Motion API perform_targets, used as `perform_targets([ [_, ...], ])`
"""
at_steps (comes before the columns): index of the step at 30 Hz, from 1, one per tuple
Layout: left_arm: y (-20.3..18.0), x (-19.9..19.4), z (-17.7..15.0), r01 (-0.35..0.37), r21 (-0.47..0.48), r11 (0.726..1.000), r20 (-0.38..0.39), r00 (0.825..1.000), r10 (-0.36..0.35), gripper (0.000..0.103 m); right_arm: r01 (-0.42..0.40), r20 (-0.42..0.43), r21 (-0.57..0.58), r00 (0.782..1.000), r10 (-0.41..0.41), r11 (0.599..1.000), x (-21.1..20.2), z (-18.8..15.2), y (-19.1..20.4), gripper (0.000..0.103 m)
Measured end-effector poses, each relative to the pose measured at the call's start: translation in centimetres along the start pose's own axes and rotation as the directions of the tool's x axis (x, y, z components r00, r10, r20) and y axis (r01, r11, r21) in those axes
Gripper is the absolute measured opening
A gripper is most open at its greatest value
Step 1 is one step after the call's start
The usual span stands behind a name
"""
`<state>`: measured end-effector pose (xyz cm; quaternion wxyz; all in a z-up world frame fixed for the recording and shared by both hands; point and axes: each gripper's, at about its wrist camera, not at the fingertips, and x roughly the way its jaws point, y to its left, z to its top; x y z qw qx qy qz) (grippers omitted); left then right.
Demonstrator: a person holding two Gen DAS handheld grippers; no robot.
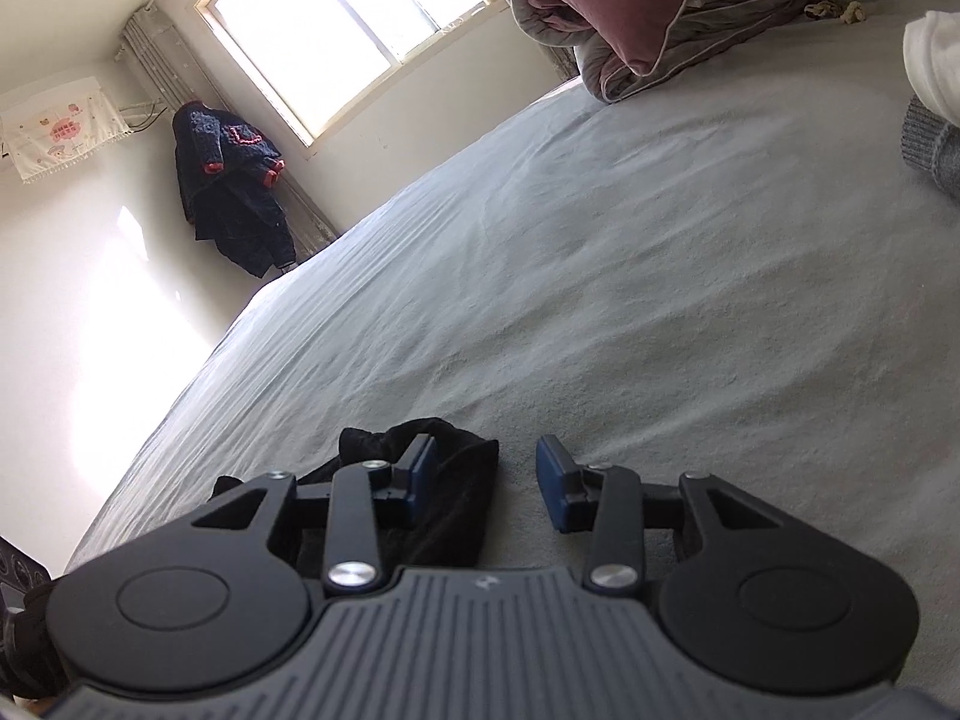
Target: Fold clothes
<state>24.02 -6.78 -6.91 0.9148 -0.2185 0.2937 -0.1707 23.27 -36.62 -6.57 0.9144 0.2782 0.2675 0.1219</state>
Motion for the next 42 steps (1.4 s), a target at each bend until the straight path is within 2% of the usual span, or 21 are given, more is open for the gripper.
perform_targets([
  [1, -0.3, -0.2, -0.1, 0.001, 0.014, 1.000, 0.013, 1.000, -0.001, 0.001, 0.005, -0.005, -0.015, 1.000, -0.005, 1.000, 0.1, -0.1, 0.2, 0.032],
  [2, -0.6, -0.3, -0.1, 0.002, 0.028, 1.000, 0.025, 1.000, -0.003, 0.001, 0.011, -0.012, -0.031, 1.000, -0.011, 0.999, 0.3, -0.2, 0.5, 0.023],
  [3, -0.9, -0.7, -0.2, 0.000, 0.046, 0.999, 0.051, 0.999, -0.002, 0.001, 0.016, -0.018, -0.047, 1.000, -0.017, 0.999, 0.4, -0.3, 0.7, 0.004],
  [6, -2.0, -2.0, 0.1, -0.059, 0.123, 0.991, 0.148, 0.988, 0.040, 0.001, 0.060, 0.020, -0.087, 0.998, -0.058, 0.994, 0.1, -0.4, 1.5, 0.003],
  [9, -1.3, -0.1, 0.3, -0.148, 0.127, 0.981, 0.058, 0.988, 0.142, 0.003, 0.072, 0.027, -0.100, 0.997, -0.069, 0.992, 0.3, -0.4, 1.6, 0.003],
  [11, -0.6, 0.0, 0.6, -0.132, 0.089, 0.987, 0.037, 0.991, 0.130, 0.004, 0.083, 0.017, -0.101, 0.997, -0.082, 0.991, 0.5, -0.5, 1.6, 0.003],
  [12, -0.4, -0.2, 0.7, -0.114, 0.073, 0.991, 0.043, 0.993, 0.111, 0.011, 0.080, 0.018, -0.101, 0.997, -0.079, 0.992, 0.5, -0.5, 1.6, 0.003],
  [14, -0.3, -0.4, 0.8, -0.100, 0.073, 0.992, 0.049, 0.994, 0.096, 0.024, 0.081, 0.014, -0.100, 0.997, -0.080, 0.992, 0.4, -0.3, 1.6, 0.007],
  [15, -0.4, -0.5, 0.8, -0.098, 0.080, 0.992, 0.050, 0.994, 0.094, 0.027, 0.087, 0.002, -0.107, 0.996, -0.087, 0.990, 0.3, -0.1, 1.8, 0.017],
  [17, -0.3, 0.0, 0.6, -0.090, 0.076, 0.993, 0.019, 0.996, 0.089, 0.027, 0.089, -0.066, -0.152, 0.993, -0.100, 0.984, 0.0, 0.4, 2.2, 0.018],
  [19, -0.1, 0.4, 0.4, -0.074, 0.062, 0.995, 0.004, 0.997, 0.074, 0.025, 0.029, -0.146, -0.230, 0.987, -0.064, 0.973, -0.7, 0.5, 2.7, 0.040],
  [20, 0.0, 0.4, 0.4, -0.065, 0.054, 0.996, 0.004, 0.998, 0.065, 0.025, 0.004, -0.157, -0.275, 0.986, -0.049, 0.961, -1.3, 0.5, 3.1, 0.044],
  [22, 0.4, 0.5, 0.4, -0.039, 0.030, 0.999, -0.003, 0.999, 0.039, 0.013, -0.007, -0.149, -0.340, 0.988, -0.046, 0.940, -2.6, 0.1, 4.0, 0.045],
  [26, 0.7, 0.4, 0.4, -0.011, 0.003, 1.000, -0.005, 1.000, 0.011, 0.004, -0.025, -0.208, -0.433, 0.975, -0.073, 0.901, -4.5, -1.8, 6.4, 0.045],
  [31, 0.0, 0.2, 0.3, 0.006, 0.035, 0.999, 0.004, 1.000, -0.006, 0.000, -0.048, -0.246, -0.542, 0.964, -0.104, 0.839, -6.9, -5.6, 9.1, 0.045],
  [34, -0.1, 0.2, 0.4, 0.001, 0.040, 0.999, 0.000, 1.000, -0.001, 0.000, -0.030, -0.220, -0.607, 0.967, -0.132, 0.794, -7.4, -7.5, 9.9, 0.045],
  [35, -0.2, 0.1, 0.4, 0.000, 0.042, 0.999, 0.000, 1.000, 0.000, 0.000, -0.012, -0.211, -0.623, 0.965, -0.153, 0.782, -7.4, -7.7, 9.9, 0.043],
  [36, -0.2, 0.1, 0.5, 0.000, 0.043, 0.999, -0.001, 1.000, 0.000, 0.000, 0.007, -0.203, -0.638, 0.963, -0.176, 0.770, -7.3, -7.8, 9.8, 0.033],
  [37, -0.3, 0.0, 0.5, 0.002, 0.043, 0.999, -0.003, 1.000, -0.002, 0.000, 0.026, -0.193, -0.652, 0.961, -0.199, 0.758, -7.3, -8.0, 9.7, 0.014],
  [38, -0.4, -0.1, 0.6, 0.006, 0.044, 0.999, -0.005, 1.000, -0.005, 0.000, 0.044, -0.184, -0.666, 0.958, -0.222, 0.745, -7.3, -8.1, 9.7, 0.008],
  [42, -1.3, -0.3, 1.2, -0.026, 0.093, 0.995, -0.062, 0.998, 0.032, 0.000, 0.098, -0.155, -0.673, 0.951, -0.269, 0.733, -8.2, -7.4, 9.1, 0.004],
])
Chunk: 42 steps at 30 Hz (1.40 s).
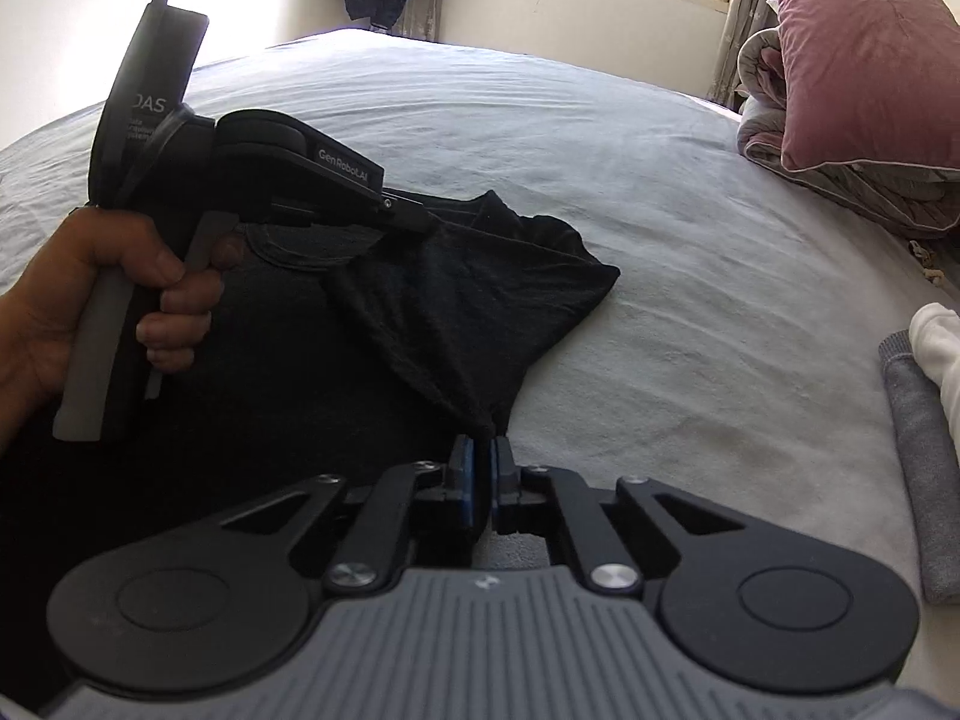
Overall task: Fold clothes
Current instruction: 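Close the right tool on the folded shirt while the left tool presses it, then open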
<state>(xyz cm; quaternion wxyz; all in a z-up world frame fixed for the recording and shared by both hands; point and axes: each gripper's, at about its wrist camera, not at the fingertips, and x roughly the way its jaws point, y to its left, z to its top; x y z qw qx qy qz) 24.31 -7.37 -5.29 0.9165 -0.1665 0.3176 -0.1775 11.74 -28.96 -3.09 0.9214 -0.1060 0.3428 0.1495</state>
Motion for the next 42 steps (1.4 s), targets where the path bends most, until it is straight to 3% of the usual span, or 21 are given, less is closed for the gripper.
perform_targets([
  [3, 0.1, 0.5, 0.0, -0.033, 0.042, 0.999, -0.052, 0.998, 0.035, 0.001, -0.025, -0.032, 0.016, 0.999, 0.026, 1.000, -0.1, -0.2, -0.5, 0.006],
  [5, 0.7, 0.4, 0.2, -0.039, 0.006, 0.999, -0.039, 0.998, 0.040, 0.002, -0.026, -0.044, 0.011, 0.999, 0.027, 1.000, -0.1, -0.2, -0.4, 0.011],
  [6, 0.8, 0.0, 0.5, -0.032, 0.002, 0.999, -0.031, 0.999, 0.032, 0.002, -0.023, -0.041, 0.008, 0.999, 0.023, 1.000, -0.3, -0.1, -0.2, 0.018],
  [8, 1.0, -0.8, 1.1, -0.008, 0.003, 1.000, -0.022, 1.000, 0.008, 0.002, -0.042, -0.004, 0.038, 0.999, 0.042, 0.998, -0.8, 0.1, -0.7, 0.019],
  [11, 1.4, -1.4, 1.7, 0.041, -0.024, 0.999, -0.033, 0.999, -0.041, 0.002, -0.075, 0.051, 0.088, 0.996, 0.071, 0.993, -1.1, 1.0, -1.1, 0.019],
  [17, 2.0, -0.5, 0.9, 0.238, -0.116, 0.964, -0.040, 0.969, -0.244, 0.002, -0.173, 0.078, -0.035, 0.982, 0.175, 0.984, 0.9, 2.8, 3.2, 0.020],
  [19, 2.0, -0.2, 0.6, 0.266, -0.118, 0.957, -0.050, 0.961, -0.273, 0.002, -0.175, 0.081, -0.061, 0.980, 0.180, 0.983, 2.1, 3.2, 4.5, 0.039],
  [21, 2.1, 0.3, 0.3, 0.287, -0.126, 0.950, -0.065, 0.953, -0.296, 0.002, -0.165, 0.084, -0.068, 0.982, 0.170, 0.984, 3.4, 3.5, 5.0, 0.041],
  [23, 2.3, 0.9, 0.1, 0.297, -0.137, 0.945, -0.085, 0.947, -0.309, 0.002, -0.162, 0.089, -0.073, 0.982, 0.168, 0.984, 4.2, 3.7, 5.1, 0.041],
  [24, 2.3, 1.2, 0.0, 0.294, -0.138, 0.946, -0.092, 0.947, -0.307, 0.002, -0.154, 0.088, -0.074, 0.983, 0.161, 0.985, 4.8, 3.7, 5.2, 0.027],
  [25, 2.2, 1.4, -0.2, 0.282, -0.135, 0.950, -0.100, 0.950, -0.296, 0.002, -0.154, 0.083, -0.060, 0.984, 0.159, 0.986, 5.2, 3.8, 4.9, 0.002],
  [27, 2.3, 1.8, -0.4, 0.253, -0.124, 0.959, -0.115, 0.957, -0.267, 0.002, -0.177, 0.086, -0.013, 0.980, 0.177, 0.984, 5.4, 3.8, 4.0, 0.003],
  [30, 2.4, 2.0, -0.5, 0.225, -0.112, 0.968, -0.121, 0.964, -0.238, 0.002, -0.276, 0.115, 0.079, 0.957, 0.266, 0.958, 4.4, 3.8, 1.8, 0.003],
  [32, 2.4, 1.9, -0.4, 0.220, -0.105, 0.970, -0.114, 0.966, -0.232, 0.002, -0.326, 0.063, 0.096, 0.945, 0.321, 0.940, 4.8, 3.8, 1.8, 0.007],
  [33, 2.4, 1.7, -0.4, 0.221, -0.102, 0.970, -0.108, 0.967, -0.231, 0.002, -0.350, 0.036, 0.105, 0.937, 0.348, 0.931, 4.9, 3.8, 1.8, 0.016],
  [35, 2.5, 1.5, -0.2, 0.227, -0.106, 0.968, -0.096, 0.967, -0.238, 0.002, -0.356, 0.026, 0.123, 0.934, 0.355, 0.926, 4.9, 3.7, 1.8, 0.017],
  [38, 2.8, 1.1, 0.0, 0.252, -0.128, 0.959, -0.071, 0.962, -0.262, 0.002, -0.383, 0.102, 0.182, 0.923, 0.370, 0.906, 3.8, 3.8, 0.8, 0.019],
  [41, 2.8, 1.1, 0.1, 0.246, -0.129, 0.961, -0.076, 0.963, -0.257, 0.002, -0.361, 0.182, 0.245, 0.929, 0.323, 0.900, 3.2, 4.1, -0.6, 0.038],
  [42, 2.8, 1.3, 0.0, 0.235, -0.124, 0.964, -0.086, 0.965, -0.247, 0.002, -0.342, 0.193, 0.258, 0.935, 0.298, 0.904, 3.4, 4.3, -1.0, 0.039],
])
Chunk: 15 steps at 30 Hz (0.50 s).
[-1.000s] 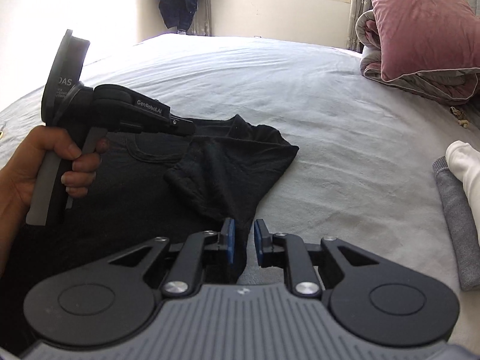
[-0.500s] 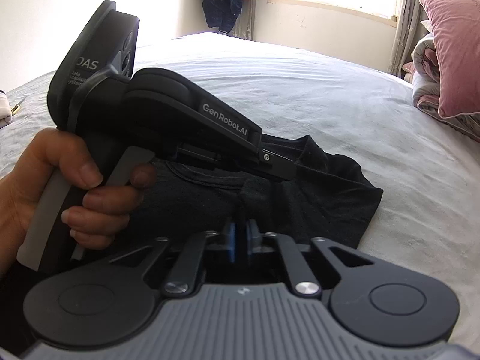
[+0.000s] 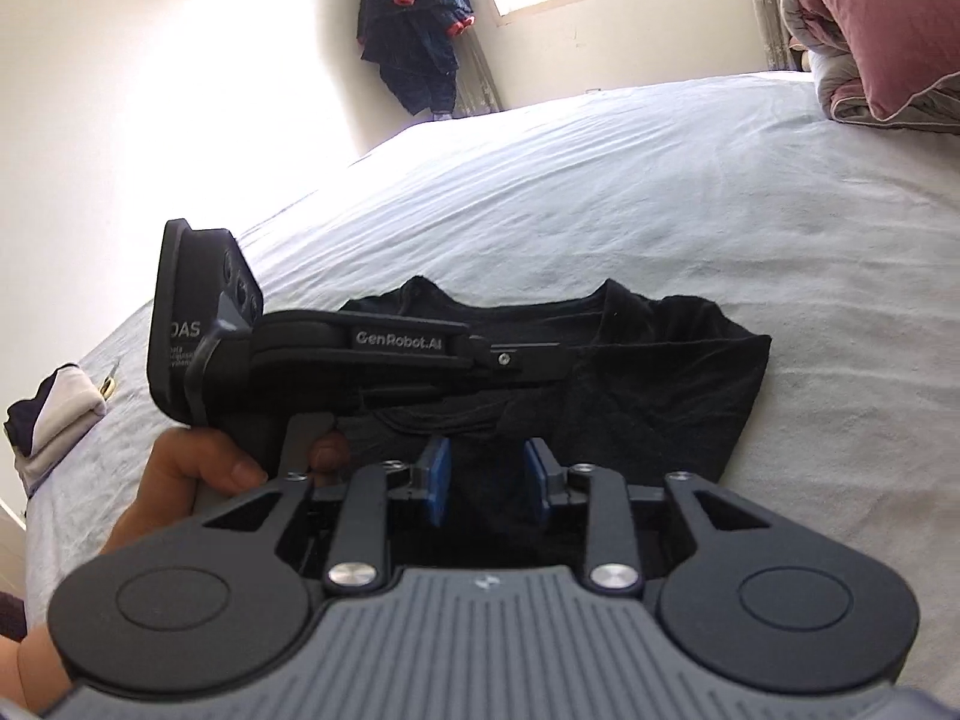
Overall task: Fold clothes
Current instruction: 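Close the right tool on the folded shirt while the left tool presses it, then open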
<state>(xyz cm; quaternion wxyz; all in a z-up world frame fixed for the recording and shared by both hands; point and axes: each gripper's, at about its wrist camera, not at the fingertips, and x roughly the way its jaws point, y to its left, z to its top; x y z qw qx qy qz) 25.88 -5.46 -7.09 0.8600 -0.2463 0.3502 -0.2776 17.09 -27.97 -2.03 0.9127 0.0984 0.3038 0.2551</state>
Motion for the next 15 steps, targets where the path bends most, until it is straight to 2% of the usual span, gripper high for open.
perform_targets([
  [3, 0.0, 0.4, -0.1, -0.033, 0.014, 0.999, -0.021, 0.999, 0.033, 0.002, 0.051, 0.002, 0.020, 0.999, -0.051, 0.999, 1.0, 0.2, -0.8, 0.039],
  [6, 0.0, 0.4, -0.2, -0.036, 0.031, 0.999, -0.029, 0.999, 0.037, 0.005, 0.110, -0.063, -0.023, 0.992, -0.112, 0.994, 2.7, -0.7, -0.7, 0.039],
  [9, 0.0, 0.2, 0.0, -0.046, 0.032, 0.998, -0.029, 0.998, 0.047, 0.005, 0.171, -0.081, -0.146, 0.980, -0.184, 0.974, 3.7, -1.8, 0.7, 0.039],
  [11, -0.2, -0.5, 0.4, -0.063, 0.032, 0.998, -0.005, 0.998, 0.063, 0.006, 0.184, -0.085, -0.162, 0.976, -0.199, 0.970, 3.5, -1.2, 1.3, 0.039],
  [13, -0.2, -1.7, 1.1, -0.086, 0.025, 0.996, 0.036, 0.996, 0.085, 0.015, 0.186, -0.071, -0.149, 0.978, -0.198, 0.971, 3.3, 0.0, 1.5, 0.039],
  [15, 0.0, -3.1, 1.9, -0.109, 0.012, 0.994, 0.081, 0.991, 0.107, 0.018, 0.204, -0.045, -0.132, 0.976, -0.212, 0.970, 3.3, 1.4, 1.8, 0.040],
])
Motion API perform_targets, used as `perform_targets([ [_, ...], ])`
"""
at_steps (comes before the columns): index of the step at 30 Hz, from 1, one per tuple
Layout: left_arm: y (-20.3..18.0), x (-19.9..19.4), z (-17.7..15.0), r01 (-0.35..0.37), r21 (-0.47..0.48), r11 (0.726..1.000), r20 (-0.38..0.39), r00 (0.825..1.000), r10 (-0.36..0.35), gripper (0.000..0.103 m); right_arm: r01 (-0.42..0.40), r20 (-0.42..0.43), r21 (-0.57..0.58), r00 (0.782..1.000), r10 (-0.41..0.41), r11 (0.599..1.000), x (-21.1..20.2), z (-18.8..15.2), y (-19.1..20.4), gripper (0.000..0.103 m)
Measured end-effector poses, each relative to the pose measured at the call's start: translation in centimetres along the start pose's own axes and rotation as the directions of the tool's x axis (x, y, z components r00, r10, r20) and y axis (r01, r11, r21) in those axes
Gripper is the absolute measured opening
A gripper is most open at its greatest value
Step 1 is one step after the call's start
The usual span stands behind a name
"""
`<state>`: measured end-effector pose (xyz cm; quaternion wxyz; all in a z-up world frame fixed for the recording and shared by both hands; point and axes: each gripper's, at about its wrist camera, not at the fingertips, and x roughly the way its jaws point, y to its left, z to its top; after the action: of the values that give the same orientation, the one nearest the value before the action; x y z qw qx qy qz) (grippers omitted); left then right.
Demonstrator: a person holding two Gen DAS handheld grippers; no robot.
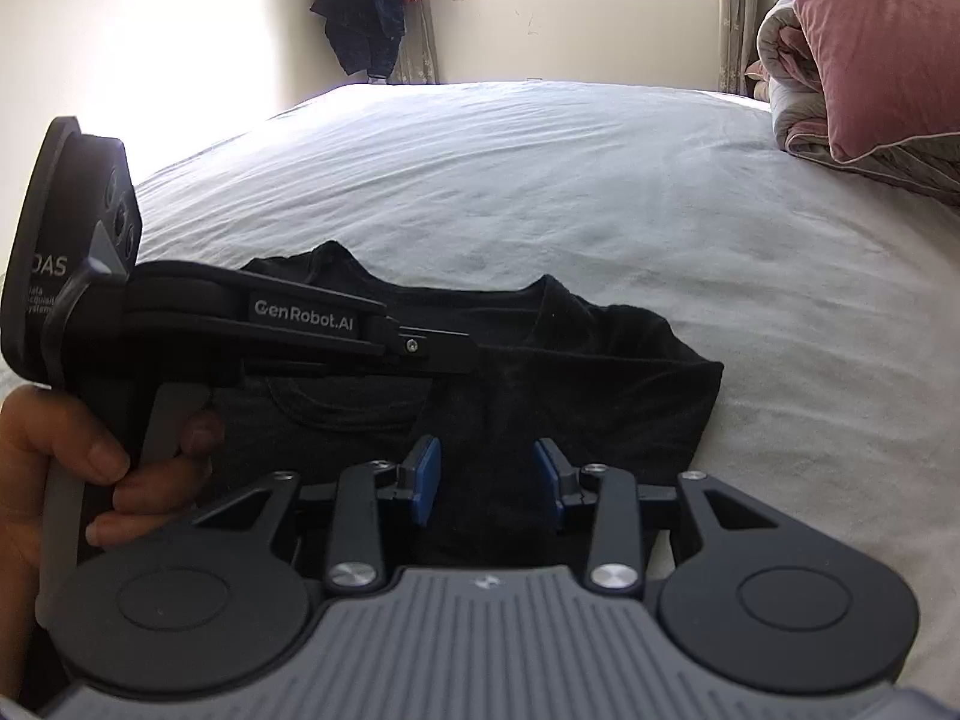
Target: Fold clothes
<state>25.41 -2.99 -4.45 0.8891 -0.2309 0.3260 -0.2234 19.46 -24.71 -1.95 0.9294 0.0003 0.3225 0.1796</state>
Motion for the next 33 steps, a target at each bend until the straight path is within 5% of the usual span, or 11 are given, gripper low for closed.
perform_targets([
  [5, 1.8, -2.8, 1.8, -0.105, -0.068, 0.992, 0.088, 0.990, 0.111, 0.021, 0.028, 0.057, 0.117, 0.998, -0.035, 0.993, 1.5, 4.3, 1.0, 0.045],
  [11, 5.0, -5.5, 3.4, -0.239, -0.180, 0.954, 0.158, 0.950, 0.268, 0.027, -0.038, 0.112, 0.324, 0.994, 0.002, 0.945, 4.6, 6.4, 2.0, 0.046],
  [17, 8.1, -7.1, 3.9, -0.336, -0.271, 0.902, 0.168, 0.906, 0.388, 0.030, -0.114, 0.064, 0.287, 0.993, 0.100, 0.951, 9.0, 6.4, 5.9, 0.046],
  [27, 10.1, -7.1, 3.5, -0.445, -0.320, 0.837, 0.134, 0.853, 0.505, 0.034, -0.139, 0.120, 0.246, 0.986, 0.112, 0.959, 10.7, 3.6, 7.5, 0.046],
  [30, 9.5, -7.6, 3.5, -0.464, -0.306, 0.831, 0.137, 0.842, 0.521, 0.045, -0.180, 0.139, 0.229, 0.979, 0.151, 0.957, 10.0, 3.5, 7.5, 0.046],
  [33, 8.8, -9.4, 3.8, -0.515, -0.258, 0.817, 0.160, 0.811, 0.562, 0.058, -0.214, 0.137, 0.247, 0.973, 0.184, 0.945, 10.1, 3.4, 7.1, 0.046],
])
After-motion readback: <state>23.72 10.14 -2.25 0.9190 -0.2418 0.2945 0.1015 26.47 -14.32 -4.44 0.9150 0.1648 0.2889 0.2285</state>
